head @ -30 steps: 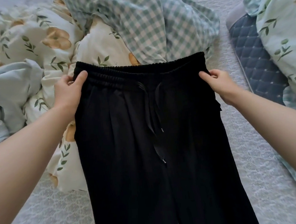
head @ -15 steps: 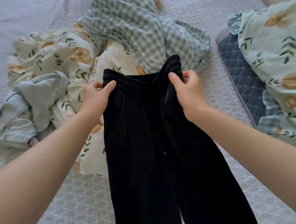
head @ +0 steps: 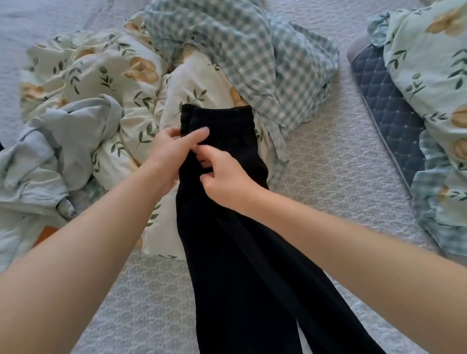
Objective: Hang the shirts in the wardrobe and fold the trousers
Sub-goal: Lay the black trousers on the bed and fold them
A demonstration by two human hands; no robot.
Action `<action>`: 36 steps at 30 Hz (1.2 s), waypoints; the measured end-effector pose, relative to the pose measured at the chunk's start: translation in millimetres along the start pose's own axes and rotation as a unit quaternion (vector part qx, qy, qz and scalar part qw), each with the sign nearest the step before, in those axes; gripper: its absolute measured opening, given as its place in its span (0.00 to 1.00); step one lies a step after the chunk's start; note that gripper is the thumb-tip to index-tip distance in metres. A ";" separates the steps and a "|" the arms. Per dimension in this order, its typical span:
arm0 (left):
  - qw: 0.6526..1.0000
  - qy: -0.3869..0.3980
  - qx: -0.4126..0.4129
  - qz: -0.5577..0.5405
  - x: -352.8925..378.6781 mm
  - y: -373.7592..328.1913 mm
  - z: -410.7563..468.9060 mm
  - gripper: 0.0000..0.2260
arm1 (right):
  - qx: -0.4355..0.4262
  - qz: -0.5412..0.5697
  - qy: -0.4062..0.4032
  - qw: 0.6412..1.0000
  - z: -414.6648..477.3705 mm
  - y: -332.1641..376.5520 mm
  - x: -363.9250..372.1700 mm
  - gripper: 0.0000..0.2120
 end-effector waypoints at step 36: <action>0.976 -0.117 0.126 0.131 -19.7 -55.3 75.6 0.15 | 0.129 0.163 -0.158 0.965 112.1 -40.6 -138.6 0.12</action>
Point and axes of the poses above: each hand's wrist, its own z-axis towards the middle knuckle, its own x-axis out of the palm, y = z × x, the point moved 3 cm from there along z, towards the middle knuckle, and after that the axes turned 3 degrees about -x, right-handed, at the moved point
